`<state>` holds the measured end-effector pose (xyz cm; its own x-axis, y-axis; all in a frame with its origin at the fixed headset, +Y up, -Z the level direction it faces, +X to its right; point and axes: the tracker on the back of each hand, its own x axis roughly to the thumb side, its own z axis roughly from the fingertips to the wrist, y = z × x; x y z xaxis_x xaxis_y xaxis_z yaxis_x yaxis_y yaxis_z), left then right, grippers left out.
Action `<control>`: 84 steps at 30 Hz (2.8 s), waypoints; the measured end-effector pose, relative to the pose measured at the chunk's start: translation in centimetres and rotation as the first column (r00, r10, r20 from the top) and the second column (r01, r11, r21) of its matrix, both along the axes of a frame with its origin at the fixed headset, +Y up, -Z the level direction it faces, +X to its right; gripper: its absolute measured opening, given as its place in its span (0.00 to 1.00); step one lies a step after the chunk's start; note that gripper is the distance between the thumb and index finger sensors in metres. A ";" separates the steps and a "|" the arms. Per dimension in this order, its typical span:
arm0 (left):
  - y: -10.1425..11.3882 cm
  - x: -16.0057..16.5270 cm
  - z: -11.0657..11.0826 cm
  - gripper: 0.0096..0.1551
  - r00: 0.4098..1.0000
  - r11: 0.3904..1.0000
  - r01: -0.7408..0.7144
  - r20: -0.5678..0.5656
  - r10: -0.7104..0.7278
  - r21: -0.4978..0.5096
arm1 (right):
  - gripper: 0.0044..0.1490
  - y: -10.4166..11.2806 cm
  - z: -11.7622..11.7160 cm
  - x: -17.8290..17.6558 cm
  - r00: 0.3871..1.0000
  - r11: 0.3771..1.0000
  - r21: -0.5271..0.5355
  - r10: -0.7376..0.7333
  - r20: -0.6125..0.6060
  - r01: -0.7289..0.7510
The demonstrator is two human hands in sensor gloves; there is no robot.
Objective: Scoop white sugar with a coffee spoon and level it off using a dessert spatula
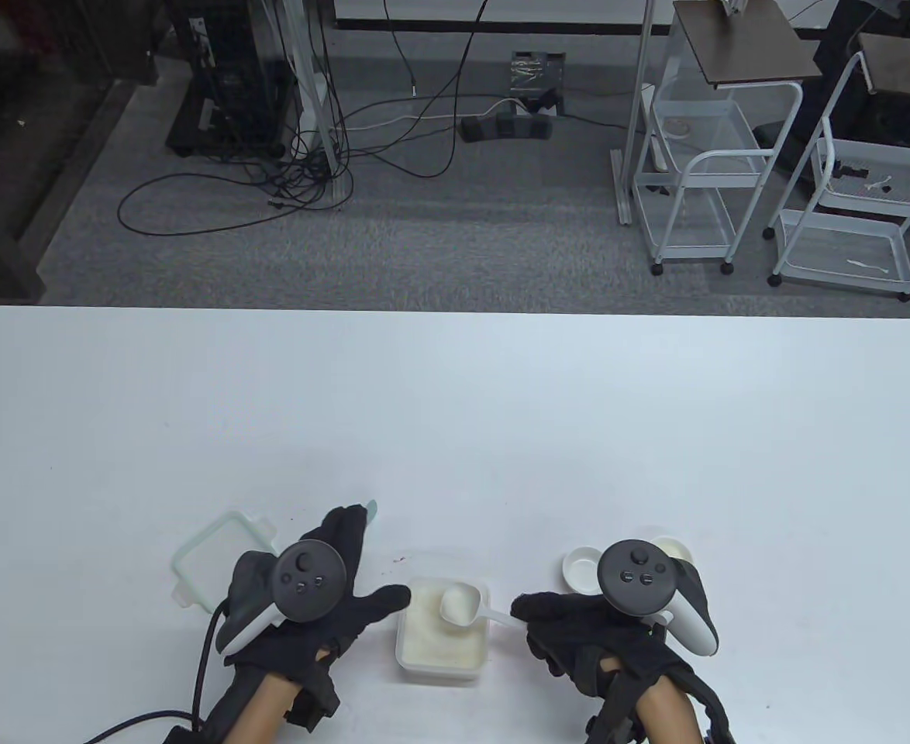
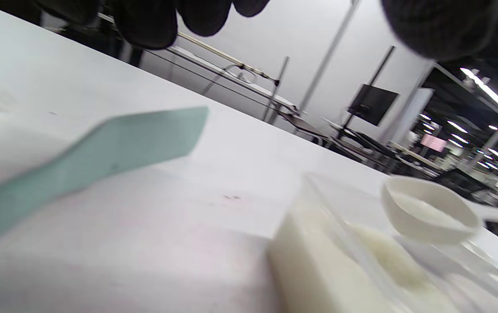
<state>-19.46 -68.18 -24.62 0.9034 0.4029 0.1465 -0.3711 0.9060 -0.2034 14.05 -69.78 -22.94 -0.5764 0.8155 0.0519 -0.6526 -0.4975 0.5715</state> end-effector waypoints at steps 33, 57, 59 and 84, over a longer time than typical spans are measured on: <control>-4.8 1.1 -1.2 0.30 0.791 0.783 0.555 -0.115 -0.601 -0.281 | 0.27 -0.1 -0.1 0.1 1.000 1.000 -0.003 -0.006 -0.001 0.006; 0.2 4.1 2.1 0.29 0.981 0.886 -0.072 0.129 0.146 -0.458 | 0.27 -0.2 -0.2 0.9 0.996 0.996 -0.023 -0.088 0.023 0.089; 0.2 4.5 2.3 0.29 0.979 0.886 -0.058 0.149 0.142 -0.460 | 0.27 -0.2 -0.2 1.0 0.995 0.995 -0.024 -0.098 0.025 0.099; -0.5 5.2 2.5 0.30 0.979 0.877 -0.003 0.178 0.101 -0.481 | 0.27 -0.1 -0.2 1.1 0.992 0.991 -0.047 -0.121 0.020 0.122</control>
